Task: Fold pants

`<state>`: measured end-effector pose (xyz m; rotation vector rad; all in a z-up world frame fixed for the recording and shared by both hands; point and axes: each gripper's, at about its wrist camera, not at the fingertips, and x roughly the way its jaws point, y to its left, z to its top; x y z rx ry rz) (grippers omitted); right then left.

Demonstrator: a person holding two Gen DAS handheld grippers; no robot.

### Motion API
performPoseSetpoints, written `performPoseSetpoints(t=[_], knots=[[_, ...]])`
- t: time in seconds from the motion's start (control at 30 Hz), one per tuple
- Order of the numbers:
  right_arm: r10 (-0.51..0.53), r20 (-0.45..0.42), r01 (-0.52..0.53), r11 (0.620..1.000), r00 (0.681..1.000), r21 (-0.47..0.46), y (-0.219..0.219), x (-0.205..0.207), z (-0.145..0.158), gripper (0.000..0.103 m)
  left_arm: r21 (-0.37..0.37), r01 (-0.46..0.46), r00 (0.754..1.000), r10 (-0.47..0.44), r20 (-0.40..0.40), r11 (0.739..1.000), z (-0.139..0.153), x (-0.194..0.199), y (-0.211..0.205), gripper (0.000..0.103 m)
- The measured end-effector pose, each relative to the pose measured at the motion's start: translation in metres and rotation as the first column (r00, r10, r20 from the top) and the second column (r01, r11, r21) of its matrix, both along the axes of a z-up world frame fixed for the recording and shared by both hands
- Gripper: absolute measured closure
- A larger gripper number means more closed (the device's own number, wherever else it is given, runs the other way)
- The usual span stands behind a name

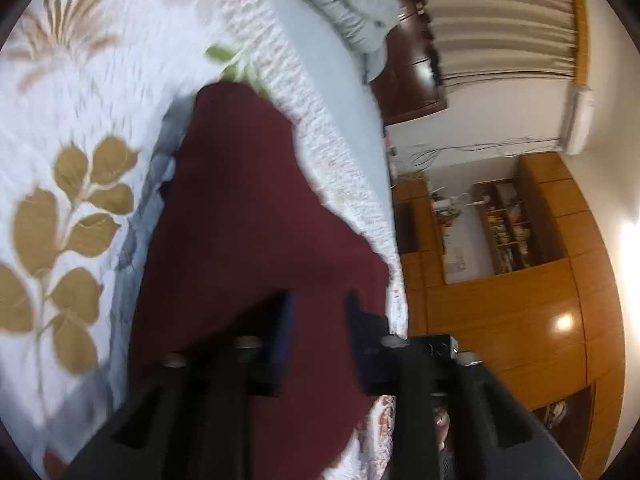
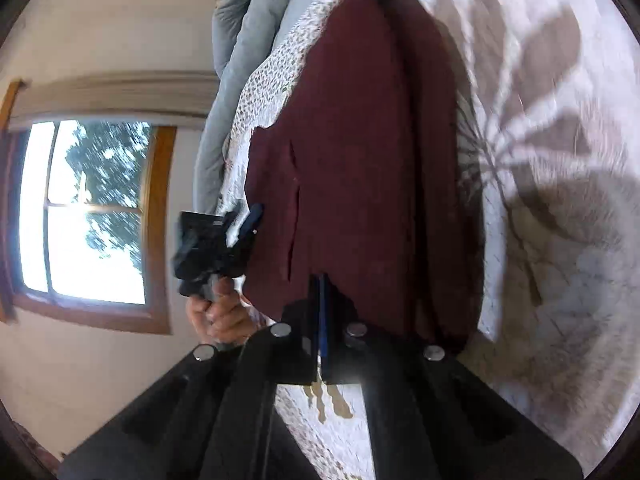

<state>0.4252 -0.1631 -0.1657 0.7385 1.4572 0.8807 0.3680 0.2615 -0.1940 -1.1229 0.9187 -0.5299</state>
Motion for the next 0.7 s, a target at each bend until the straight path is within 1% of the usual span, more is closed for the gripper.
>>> performPoseSetpoints(t=[0.03, 0.07, 0.1, 0.13, 0.17, 0.2, 0.27, 0.3, 0.33, 0.37, 0.4, 0.43, 0.47, 0.5, 0.53, 0.57, 0.6, 0.63, 0.67, 0.7], knots=[[-0.003, 0.0, 0.003, 1.0, 1.0, -0.002, 0.003, 0.003, 0.003, 0.094, -0.01, 0.012, 0.999, -0.012, 0.031, 1.0, 0.012, -0.009, 0.0, 0.055], [-0.007, 0.009, 0.006, 1.0, 1.0, 0.008, 0.002, 0.009, 0.014, 0.073, -0.027, 0.033, 0.997, -0.031, 0.067, 0.999, 0.02, -0.02, 0.0, 0.053], [-0.013, 0.042, 0.012, 1.0, 0.999, 0.021, 0.005, 0.015, 0.027, 0.055, -0.04, 0.052, 0.995, -0.048, 0.089, 0.998, 0.025, -0.027, -0.005, 0.052], [-0.022, 0.065, 0.021, 1.0, 0.998, 0.022, 0.01, 0.018, 0.035, 0.051, -0.059, 0.073, 0.991, -0.066, 0.116, 0.996, 0.03, -0.038, -0.01, 0.049], [-0.042, 0.083, 0.04, 0.999, 0.996, 0.033, 0.01, 0.027, 0.041, 0.051, -0.086, 0.095, 0.988, -0.083, 0.133, 0.992, 0.03, -0.049, -0.018, 0.047], [-0.055, 0.079, 0.051, 0.997, 0.995, 0.051, 0.009, 0.034, 0.045, 0.051, -0.094, 0.108, 0.986, -0.095, 0.135, 0.99, 0.027, -0.057, -0.026, 0.047], [-0.095, 0.076, 0.091, 0.994, 0.993, 0.052, 0.016, 0.056, 0.043, 0.051, -0.132, 0.129, 0.985, -0.112, 0.132, 0.983, 0.016, -0.064, -0.04, 0.047], [-0.113, 0.061, 0.11, 0.992, 0.992, 0.054, 0.018, 0.066, 0.036, 0.051, -0.125, 0.132, 0.987, -0.119, 0.104, 0.983, 0.004, -0.065, -0.047, 0.047], [-0.146, 0.027, 0.144, 0.988, 0.989, 0.057, 0.018, 0.075, 0.024, 0.051, -0.122, 0.122, 0.991, -0.115, 0.061, 0.985, -0.011, -0.063, -0.052, 0.048], [-0.172, 0.011, 0.171, 0.984, 0.985, 0.046, 0.01, 0.082, 0.013, 0.062, -0.131, 0.117, 0.993, -0.115, 0.026, 0.984, -0.025, -0.06, -0.057, 0.051], [-0.19, 0.0, 0.189, 0.981, 0.982, 0.03, 0.005, 0.088, 0.002, 0.089, -0.138, 0.116, 0.993, -0.118, -0.004, 0.984, -0.036, -0.06, -0.057, 0.059], [-0.207, -0.016, 0.207, 0.978, 0.978, -0.002, -0.004, 0.093, -0.011, 0.103, -0.142, 0.113, 0.993, -0.116, -0.017, 0.983, -0.041, -0.062, -0.056, 0.071], [-0.237, -0.048, 0.237, 0.971, 0.97, -0.018, -0.011, 0.095, -0.028, 0.103, -0.172, 0.11, 0.993, -0.117, -0.027, 0.979, -0.046, -0.061, -0.051, 0.073], [-0.248, -0.069, 0.249, 0.968, 0.966, 0.012, -0.01, 0.096, -0.036, 0.103, -0.186, 0.116, 0.992, -0.122, -0.024, 0.976, -0.047, -0.06, -0.049, 0.073], [-0.258, -0.074, 0.261, 0.965, 0.963, 0.034, -0.012, 0.094, -0.039, 0.103, -0.177, 0.126, 0.991, -0.131, -0.016, 0.976, -0.046, -0.059, -0.048, 0.072], [-0.264, -0.061, 0.267, 0.963, 0.963, 0.036, -0.01, 0.09, -0.034, 0.103, -0.175, 0.13, 0.991, -0.134, -0.012, 0.976, -0.045, -0.062, -0.049, 0.071], [-0.262, -0.044, 0.263, 0.964, 0.964, 0.03, -0.014, 0.086, -0.027, 0.097, -0.177, 0.131, 0.991, -0.134, -0.01, 0.975, -0.044, -0.064, -0.05, 0.07], [-0.272, -0.034, 0.273, 0.962, 0.962, 0.031, -0.021, 0.079, -0.019, 0.09, -0.191, 0.129, 0.991, -0.133, -0.005, 0.973, -0.043, -0.065, -0.048, 0.064], [-0.284, -0.027, 0.285, 0.958, 0.958, 0.034, -0.024, 0.074, -0.011, 0.072, -0.201, 0.124, 0.992, -0.127, -0.003, 0.972, -0.041, -0.064, -0.05, 0.056], [-0.297, -0.011, 0.298, 0.954, 0.955, 0.041, -0.033, 0.062, 0.001, 0.056, -0.198, 0.107, 0.994, -0.11, -0.001, 0.974, -0.035, -0.067, -0.05, 0.052]])
